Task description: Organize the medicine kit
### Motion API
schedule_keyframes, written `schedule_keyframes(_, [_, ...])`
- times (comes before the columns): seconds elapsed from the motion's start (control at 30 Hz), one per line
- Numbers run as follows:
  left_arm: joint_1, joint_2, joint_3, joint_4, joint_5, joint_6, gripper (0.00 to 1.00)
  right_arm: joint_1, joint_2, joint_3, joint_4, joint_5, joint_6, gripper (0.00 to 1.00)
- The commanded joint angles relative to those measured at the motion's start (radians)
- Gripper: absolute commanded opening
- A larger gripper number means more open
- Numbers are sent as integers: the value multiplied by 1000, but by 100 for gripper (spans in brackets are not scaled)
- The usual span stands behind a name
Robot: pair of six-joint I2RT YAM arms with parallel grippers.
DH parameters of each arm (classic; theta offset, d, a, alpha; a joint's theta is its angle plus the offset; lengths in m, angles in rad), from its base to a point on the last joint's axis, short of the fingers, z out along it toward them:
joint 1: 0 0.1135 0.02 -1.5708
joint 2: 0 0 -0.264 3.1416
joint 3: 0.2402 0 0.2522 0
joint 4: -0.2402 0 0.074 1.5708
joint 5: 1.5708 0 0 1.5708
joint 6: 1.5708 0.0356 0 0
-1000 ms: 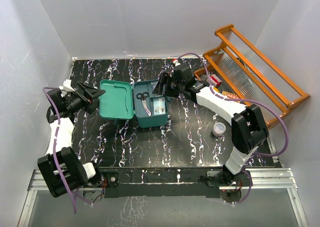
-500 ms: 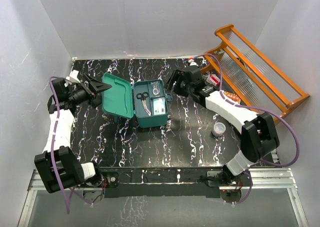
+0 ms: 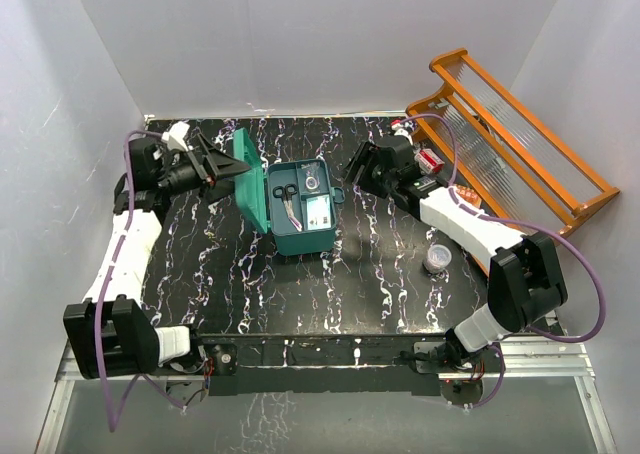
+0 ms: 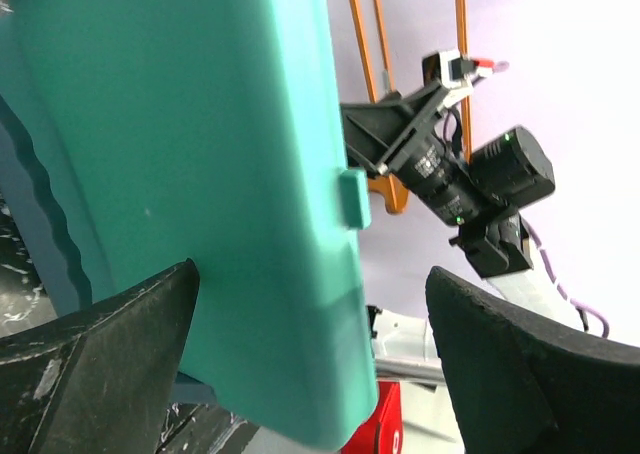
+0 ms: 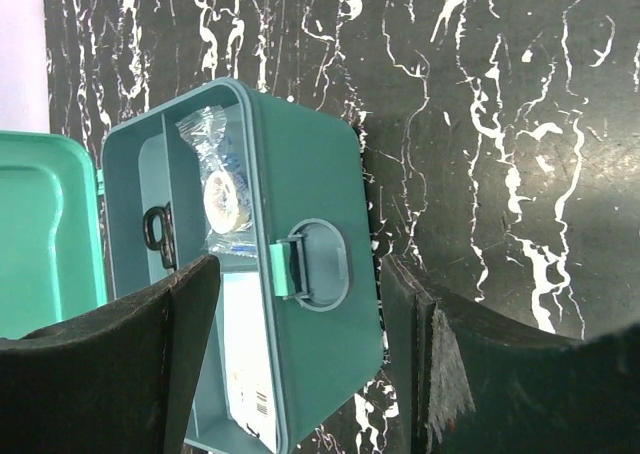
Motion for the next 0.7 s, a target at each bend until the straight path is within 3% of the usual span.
schedule_keyframes(0.0, [-101, 30, 28, 70, 21, -82, 95, -22, -34, -9, 51, 7, 5, 63])
schedule_keyframes(0.27, [-219, 88, 50, 170, -6, -146, 94, -47, -67, -33, 50, 27, 13, 63])
schedule_keyframes(0.5, [-240, 101, 54, 276, 43, -219, 95, -64, -110, -36, 6, 104, 30, 63])
schedule_keyframes(0.67, [-240, 98, 80, 132, -52, -84, 95, -64, -106, -7, 32, -5, -52, 62])
